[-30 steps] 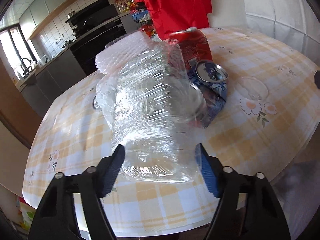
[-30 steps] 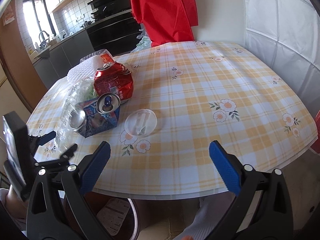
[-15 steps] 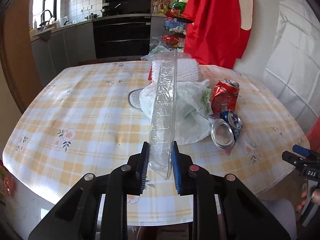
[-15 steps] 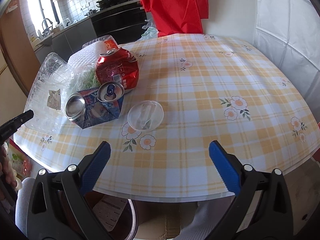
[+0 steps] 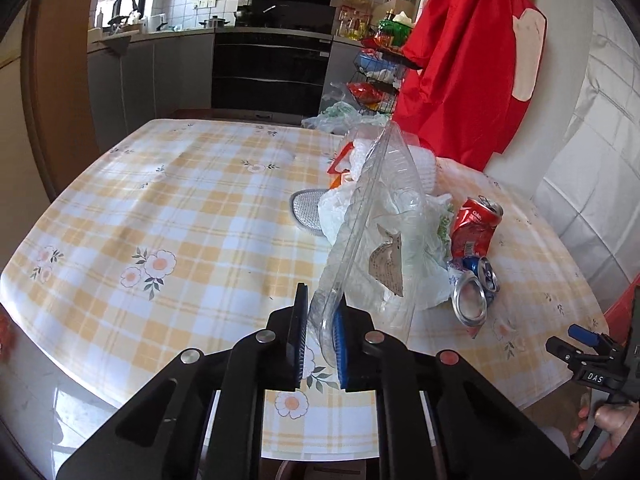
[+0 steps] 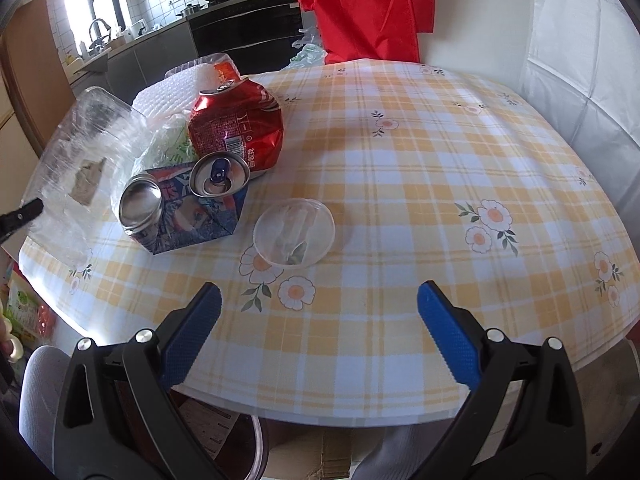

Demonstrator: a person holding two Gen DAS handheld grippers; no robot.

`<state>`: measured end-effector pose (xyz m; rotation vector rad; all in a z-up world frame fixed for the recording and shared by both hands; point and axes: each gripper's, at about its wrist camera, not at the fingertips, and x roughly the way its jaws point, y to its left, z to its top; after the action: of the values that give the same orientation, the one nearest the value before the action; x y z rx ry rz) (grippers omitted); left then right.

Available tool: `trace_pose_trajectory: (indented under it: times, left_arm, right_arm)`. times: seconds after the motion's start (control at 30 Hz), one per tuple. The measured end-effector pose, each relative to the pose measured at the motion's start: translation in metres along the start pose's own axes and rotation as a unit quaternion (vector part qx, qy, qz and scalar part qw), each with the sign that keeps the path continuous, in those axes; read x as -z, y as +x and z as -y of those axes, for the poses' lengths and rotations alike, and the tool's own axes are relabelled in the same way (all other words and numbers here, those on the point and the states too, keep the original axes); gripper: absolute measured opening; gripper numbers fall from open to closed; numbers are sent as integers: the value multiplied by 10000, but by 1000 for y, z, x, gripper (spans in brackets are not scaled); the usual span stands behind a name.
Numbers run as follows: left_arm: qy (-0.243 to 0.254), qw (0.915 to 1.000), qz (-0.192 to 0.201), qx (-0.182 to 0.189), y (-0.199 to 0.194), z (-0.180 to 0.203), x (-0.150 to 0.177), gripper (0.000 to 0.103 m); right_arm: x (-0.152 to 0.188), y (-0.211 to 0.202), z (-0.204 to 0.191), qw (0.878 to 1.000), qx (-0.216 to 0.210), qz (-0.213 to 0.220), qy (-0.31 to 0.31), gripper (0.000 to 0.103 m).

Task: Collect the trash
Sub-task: 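Lift the clear plastic sheet with the left gripper while the right grasps the clear lid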

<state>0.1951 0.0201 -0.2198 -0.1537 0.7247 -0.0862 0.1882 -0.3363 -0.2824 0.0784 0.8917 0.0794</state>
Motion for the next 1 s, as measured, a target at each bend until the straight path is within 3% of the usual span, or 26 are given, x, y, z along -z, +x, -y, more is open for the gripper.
trace_pose_trajectory:
  times: [0.17,0.5,0.6,0.7,1.0]
  left_arm:
    - [-153,9998,96,-86,-12,-16,-2,12]
    - [-225,9994,144,-227,-35,-38,6,12]
    - [-249,9993,133,-242,-37,-41,8,12]
    - [-237,9994,121,-236,-39,-39,10,12]
    - [-121,9998,166,-85,-51,-28,14,12]
  right_arm:
    - [-11,26,-2,9997,16,-143,-174,88]
    - [-31,73,-19,9974,139,-371,-600,87]
    - [-32,81,-22,9966,200,-479,-642,80]
    - [-33,79,-22,9970,90,-467,-604,67]
    - [-24,53,-21,9985,-53,-321,-430,67]
